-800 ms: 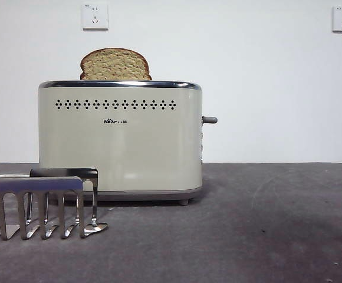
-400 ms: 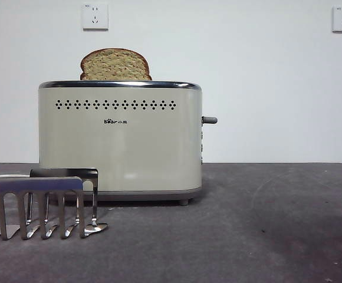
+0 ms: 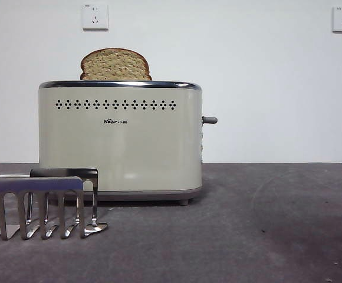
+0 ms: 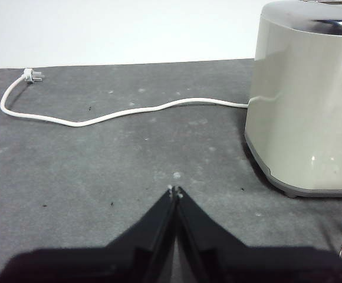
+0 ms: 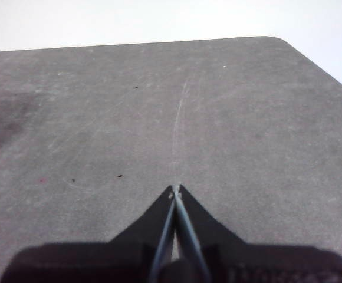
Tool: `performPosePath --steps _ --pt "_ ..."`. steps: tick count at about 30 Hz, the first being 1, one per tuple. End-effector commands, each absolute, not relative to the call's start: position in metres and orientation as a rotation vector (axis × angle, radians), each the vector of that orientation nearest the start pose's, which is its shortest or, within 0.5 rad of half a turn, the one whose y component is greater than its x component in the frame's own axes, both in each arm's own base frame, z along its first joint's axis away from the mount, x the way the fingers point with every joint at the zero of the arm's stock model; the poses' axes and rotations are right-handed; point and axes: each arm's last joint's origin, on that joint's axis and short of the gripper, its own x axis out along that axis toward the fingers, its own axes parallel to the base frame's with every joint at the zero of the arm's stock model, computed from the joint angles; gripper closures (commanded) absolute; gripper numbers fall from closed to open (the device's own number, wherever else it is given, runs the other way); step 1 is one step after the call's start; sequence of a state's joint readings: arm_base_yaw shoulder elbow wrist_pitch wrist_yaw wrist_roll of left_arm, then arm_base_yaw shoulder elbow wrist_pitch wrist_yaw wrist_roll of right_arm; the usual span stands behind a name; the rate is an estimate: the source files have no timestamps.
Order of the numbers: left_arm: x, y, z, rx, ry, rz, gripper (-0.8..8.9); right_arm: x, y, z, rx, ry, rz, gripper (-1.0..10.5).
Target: Pick up a slice of bread from the rack,put the bread on the toaster,press the button
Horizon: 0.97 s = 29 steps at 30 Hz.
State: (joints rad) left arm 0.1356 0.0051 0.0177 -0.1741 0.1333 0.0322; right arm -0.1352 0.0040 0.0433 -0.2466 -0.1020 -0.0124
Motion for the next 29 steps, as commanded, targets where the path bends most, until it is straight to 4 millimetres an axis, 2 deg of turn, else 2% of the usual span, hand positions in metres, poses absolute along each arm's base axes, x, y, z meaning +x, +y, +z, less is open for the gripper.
performPosePath --steps 1,29 --pt "0.0956 0.0095 0.1479 0.002 0.171 0.005 8.16 0.093 -0.0096 0.1505 0.038 0.213 -0.037 9.5" --pt "0.0956 0.0095 0.1479 0.002 0.171 0.005 8.16 0.0932 -0.0084 0.1504 0.033 0.214 -0.023 9.5"
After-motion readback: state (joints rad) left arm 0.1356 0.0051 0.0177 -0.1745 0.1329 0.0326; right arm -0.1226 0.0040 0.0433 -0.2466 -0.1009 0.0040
